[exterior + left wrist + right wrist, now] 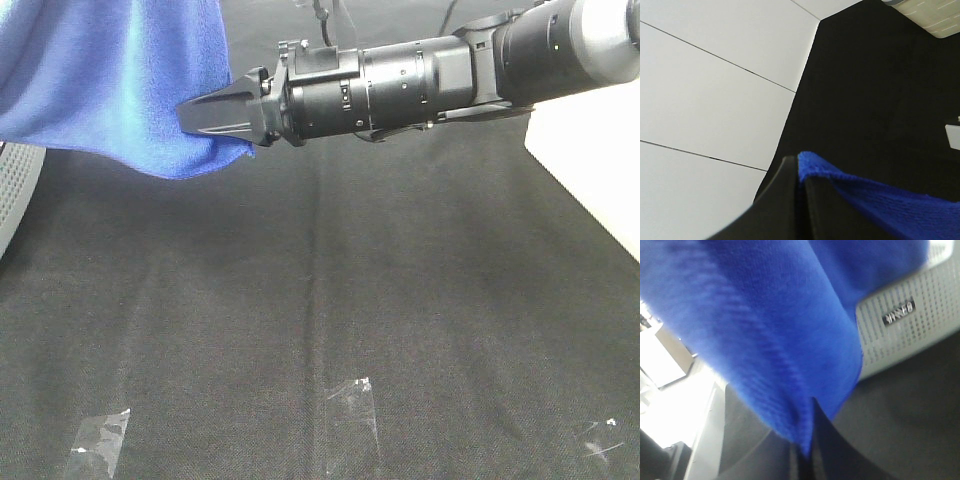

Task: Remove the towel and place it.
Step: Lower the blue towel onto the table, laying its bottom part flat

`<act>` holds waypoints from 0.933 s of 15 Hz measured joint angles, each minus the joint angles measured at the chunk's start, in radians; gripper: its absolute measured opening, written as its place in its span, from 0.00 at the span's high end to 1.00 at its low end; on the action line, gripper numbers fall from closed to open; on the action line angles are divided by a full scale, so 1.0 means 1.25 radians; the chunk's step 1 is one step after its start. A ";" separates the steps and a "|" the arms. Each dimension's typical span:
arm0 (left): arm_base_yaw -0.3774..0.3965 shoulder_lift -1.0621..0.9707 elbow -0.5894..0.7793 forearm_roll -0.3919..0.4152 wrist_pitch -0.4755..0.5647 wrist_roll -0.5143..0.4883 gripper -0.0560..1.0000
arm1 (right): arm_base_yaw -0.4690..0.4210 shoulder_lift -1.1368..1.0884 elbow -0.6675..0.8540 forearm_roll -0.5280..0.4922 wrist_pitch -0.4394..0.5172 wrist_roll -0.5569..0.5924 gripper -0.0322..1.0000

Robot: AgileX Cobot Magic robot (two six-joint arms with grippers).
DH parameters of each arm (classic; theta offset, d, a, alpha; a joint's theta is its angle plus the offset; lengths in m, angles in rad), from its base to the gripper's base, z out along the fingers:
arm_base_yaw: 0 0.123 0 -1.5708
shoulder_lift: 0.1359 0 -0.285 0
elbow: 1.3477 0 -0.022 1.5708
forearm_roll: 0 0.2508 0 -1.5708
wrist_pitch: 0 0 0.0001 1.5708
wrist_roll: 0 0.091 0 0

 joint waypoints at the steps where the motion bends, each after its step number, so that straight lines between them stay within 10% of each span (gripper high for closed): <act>1: 0.000 0.000 0.000 0.000 0.002 -0.004 0.95 | 0.000 -0.011 0.000 -0.034 -0.018 0.050 0.97; 9: 0.000 0.005 0.000 0.006 0.005 -0.090 0.95 | 0.000 -0.222 -0.012 -0.569 -0.201 0.626 0.97; 14: 0.007 0.043 0.000 0.062 -0.103 -0.148 0.95 | 0.000 -0.260 -0.228 -1.052 -0.048 1.005 0.97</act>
